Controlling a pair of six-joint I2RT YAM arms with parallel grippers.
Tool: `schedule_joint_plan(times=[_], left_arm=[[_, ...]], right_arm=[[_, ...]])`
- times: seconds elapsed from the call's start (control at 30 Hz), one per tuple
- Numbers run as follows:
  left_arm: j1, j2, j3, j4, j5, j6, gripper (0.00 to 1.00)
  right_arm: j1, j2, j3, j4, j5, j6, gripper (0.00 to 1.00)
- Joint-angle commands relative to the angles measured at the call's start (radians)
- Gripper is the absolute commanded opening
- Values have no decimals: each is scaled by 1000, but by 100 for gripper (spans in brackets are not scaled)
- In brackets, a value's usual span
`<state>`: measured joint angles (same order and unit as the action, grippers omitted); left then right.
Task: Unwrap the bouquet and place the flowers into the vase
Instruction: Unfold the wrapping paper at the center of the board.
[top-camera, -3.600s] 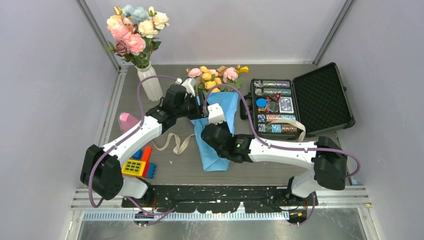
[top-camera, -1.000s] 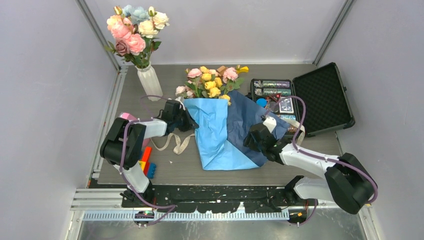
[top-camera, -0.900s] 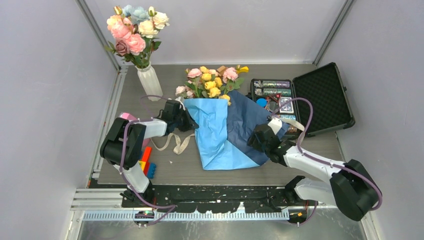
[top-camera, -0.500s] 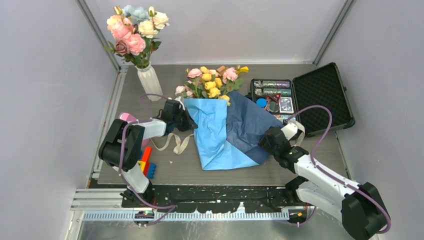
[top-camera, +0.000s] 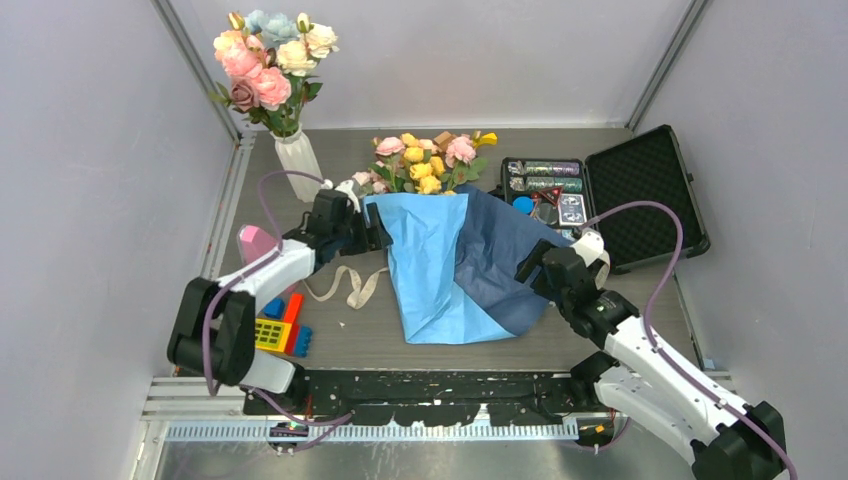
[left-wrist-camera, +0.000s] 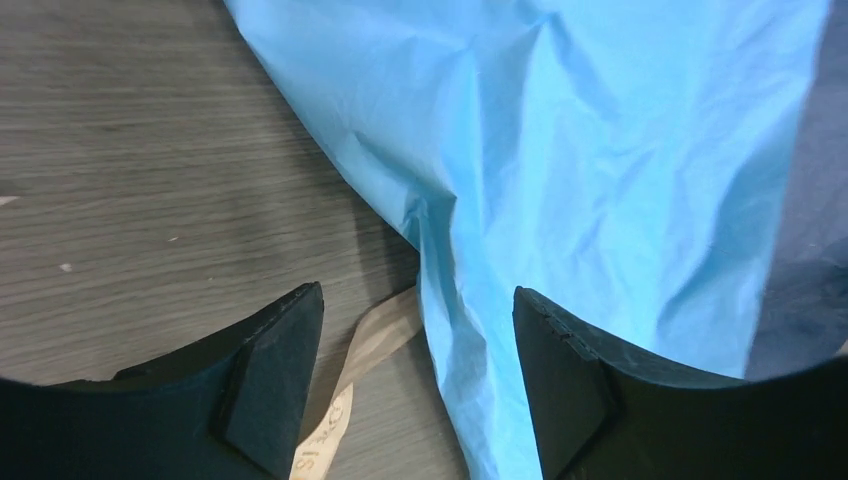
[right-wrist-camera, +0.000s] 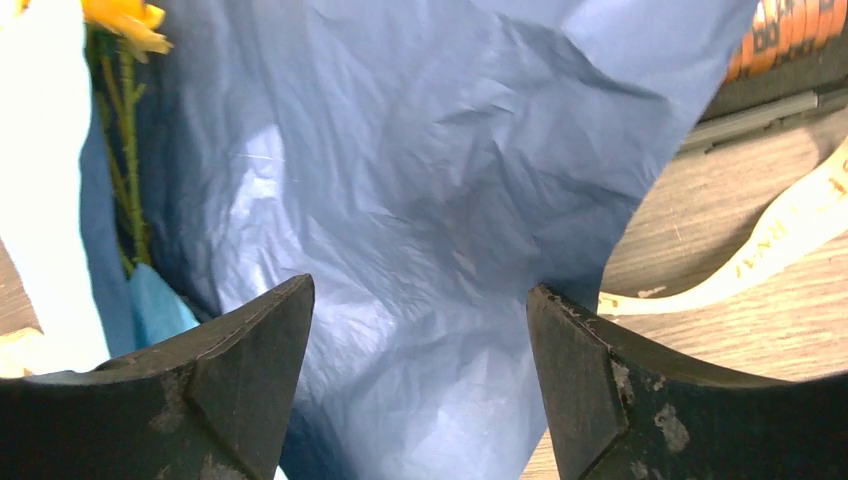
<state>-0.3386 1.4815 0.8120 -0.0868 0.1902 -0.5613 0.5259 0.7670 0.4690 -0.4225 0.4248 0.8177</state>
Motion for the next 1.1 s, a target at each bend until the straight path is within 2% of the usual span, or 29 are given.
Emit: schedule_joint_plan(times=[0.0, 0.1, 0.23, 0.37, 0.5, 0.63, 0.77, 1.0, 1.07], left_arm=[[-26, -133, 51, -110, -37, 108, 72], [-105, -183, 76, -161, -45, 151, 73], [-260, -218, 93, -188, -82, 172, 76], [-385, -228, 89, -185, -122, 164, 82], [-515, -208, 92, -181, -219, 163, 87], [-650, -142, 121, -185, -373, 187, 88], [-740, -34, 187, -210, -518, 207, 88], [-837, 129, 319, -293, -667, 252, 89], [-857, 166, 343, -314, -692, 269, 85]], right_arm=[[-4, -24, 94, -41, -12, -79, 86], [-10, 3, 150, -69, -22, -146, 93], [-44, 91, 250, -137, -39, -222, 96], [-135, 154, 295, -159, -85, -265, 97], [-260, 125, 283, -151, -141, -273, 97], [-323, 79, 262, -151, -171, -274, 99], [-334, 50, 239, -157, -201, -268, 99], [-335, 13, 202, -166, -229, -245, 97], [-335, 8, 198, -165, -231, -240, 97]])
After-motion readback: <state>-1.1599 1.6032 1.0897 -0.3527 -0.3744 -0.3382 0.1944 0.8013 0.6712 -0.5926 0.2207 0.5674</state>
